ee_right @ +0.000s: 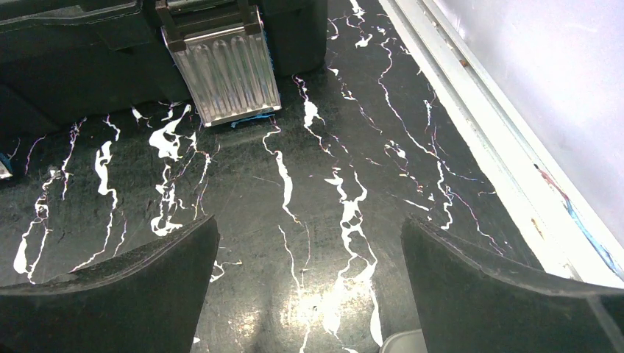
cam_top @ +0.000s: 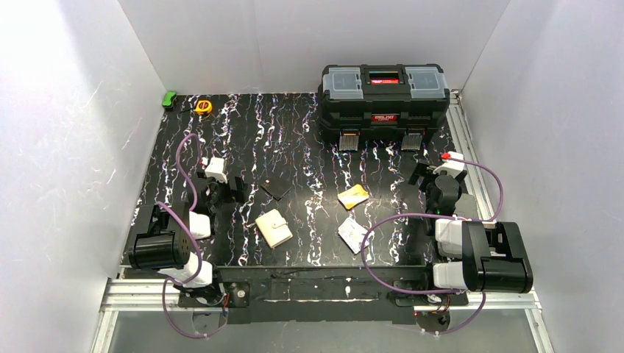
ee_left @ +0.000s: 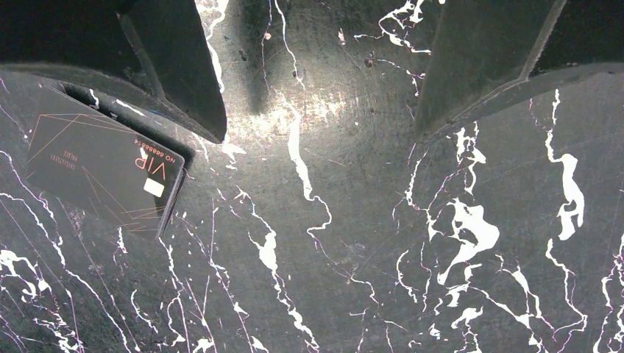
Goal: Put the credit cards into the card holder
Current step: Pick up the card holder from the center of the board.
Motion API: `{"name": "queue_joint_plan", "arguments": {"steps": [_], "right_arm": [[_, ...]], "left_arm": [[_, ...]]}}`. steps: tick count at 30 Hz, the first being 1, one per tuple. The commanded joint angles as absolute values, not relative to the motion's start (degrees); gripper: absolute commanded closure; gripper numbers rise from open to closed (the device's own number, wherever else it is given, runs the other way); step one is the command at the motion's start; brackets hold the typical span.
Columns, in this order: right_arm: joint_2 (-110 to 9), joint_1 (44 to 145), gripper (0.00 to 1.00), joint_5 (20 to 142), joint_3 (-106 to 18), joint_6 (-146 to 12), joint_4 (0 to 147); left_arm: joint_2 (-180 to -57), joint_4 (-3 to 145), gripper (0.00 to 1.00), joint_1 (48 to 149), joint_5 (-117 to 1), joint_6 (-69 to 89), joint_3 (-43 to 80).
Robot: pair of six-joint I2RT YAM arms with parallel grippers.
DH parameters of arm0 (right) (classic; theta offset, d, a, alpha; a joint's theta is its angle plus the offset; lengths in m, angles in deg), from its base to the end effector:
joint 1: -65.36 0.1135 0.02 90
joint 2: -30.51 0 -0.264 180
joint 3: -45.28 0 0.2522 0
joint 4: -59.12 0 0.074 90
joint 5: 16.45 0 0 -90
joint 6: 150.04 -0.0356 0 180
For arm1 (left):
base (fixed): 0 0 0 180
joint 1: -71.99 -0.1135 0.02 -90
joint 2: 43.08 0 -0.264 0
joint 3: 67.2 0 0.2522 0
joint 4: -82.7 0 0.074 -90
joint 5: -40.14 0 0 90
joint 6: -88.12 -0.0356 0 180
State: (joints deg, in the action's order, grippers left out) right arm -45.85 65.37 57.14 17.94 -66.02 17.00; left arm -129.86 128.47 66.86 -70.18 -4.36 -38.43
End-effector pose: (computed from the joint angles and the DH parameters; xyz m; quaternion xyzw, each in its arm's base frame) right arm 0.2305 -0.0100 0.1667 0.1331 0.7348 -0.0724 0.6612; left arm 0.2439 0.0095 0.1404 0.0930 0.7686 -0.0960 0.6256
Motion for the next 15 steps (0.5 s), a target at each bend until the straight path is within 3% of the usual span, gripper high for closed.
{"name": "queue_joint_plan", "arguments": {"steps": [1, 11, 15], "right_arm": [[-45.82, 65.2, 0.0, 55.93, 17.76, -65.99, 13.48], [-44.68, 65.23, 0.0, 52.89, 18.07, -67.42, 14.14], [-38.84, 65.27, 0.0, 56.25, 22.99, -65.1, 8.89]], "left_arm": [[-128.45, 129.44, 0.01, 66.94, -69.99, -3.82, -37.52], [-128.59, 129.52, 0.0, 66.99, -69.96, -3.65, -37.33], [-126.72, 125.39, 0.0, 66.84, -67.88, -2.71, -35.95]]}}
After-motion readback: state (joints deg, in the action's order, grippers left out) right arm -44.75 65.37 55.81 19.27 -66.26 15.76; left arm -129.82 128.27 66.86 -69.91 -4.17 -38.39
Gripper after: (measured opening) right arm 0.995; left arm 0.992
